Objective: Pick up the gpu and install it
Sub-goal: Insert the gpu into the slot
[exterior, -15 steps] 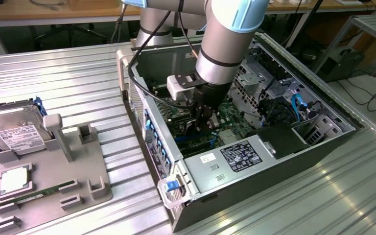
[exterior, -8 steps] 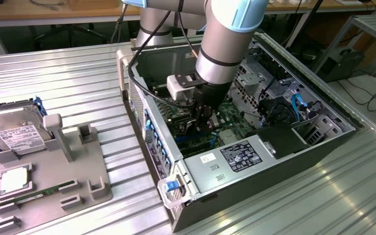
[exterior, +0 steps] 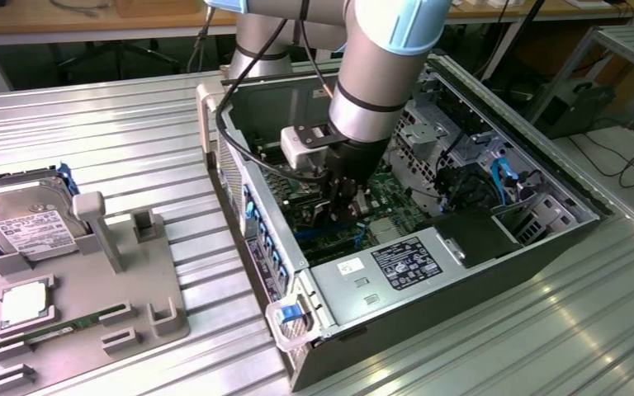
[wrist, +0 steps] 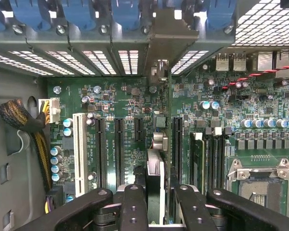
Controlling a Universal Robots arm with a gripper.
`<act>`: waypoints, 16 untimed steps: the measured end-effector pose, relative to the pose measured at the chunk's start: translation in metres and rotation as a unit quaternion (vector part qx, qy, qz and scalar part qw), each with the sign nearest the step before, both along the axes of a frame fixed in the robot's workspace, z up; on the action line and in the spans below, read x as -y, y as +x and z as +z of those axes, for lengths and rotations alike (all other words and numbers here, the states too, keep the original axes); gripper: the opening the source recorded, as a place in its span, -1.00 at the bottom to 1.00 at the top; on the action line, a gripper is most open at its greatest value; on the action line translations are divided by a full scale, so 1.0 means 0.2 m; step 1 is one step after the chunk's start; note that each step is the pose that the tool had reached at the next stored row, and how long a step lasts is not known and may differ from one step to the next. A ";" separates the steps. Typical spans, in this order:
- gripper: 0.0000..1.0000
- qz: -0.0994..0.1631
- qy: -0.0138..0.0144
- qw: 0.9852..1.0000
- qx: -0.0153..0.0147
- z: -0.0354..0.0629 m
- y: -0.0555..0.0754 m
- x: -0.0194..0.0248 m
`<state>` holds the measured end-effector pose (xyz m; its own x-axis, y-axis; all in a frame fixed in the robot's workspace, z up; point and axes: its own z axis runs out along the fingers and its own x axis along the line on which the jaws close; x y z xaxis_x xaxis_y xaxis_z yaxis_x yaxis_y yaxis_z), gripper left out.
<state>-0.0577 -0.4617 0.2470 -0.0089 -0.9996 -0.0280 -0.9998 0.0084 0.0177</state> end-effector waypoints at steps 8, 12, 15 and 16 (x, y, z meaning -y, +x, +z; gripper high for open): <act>-0.45 0.000 0.000 1.000 0.000 0.002 0.00 0.000; -0.45 0.000 0.000 1.000 0.000 0.003 0.00 0.000; -0.45 0.000 0.000 1.000 0.000 0.003 0.00 0.000; -0.45 0.000 0.000 1.000 0.000 0.003 0.00 0.000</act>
<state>-0.0578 -0.4617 0.2476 -0.0089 -0.9996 -0.0279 -0.9998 0.0084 0.0178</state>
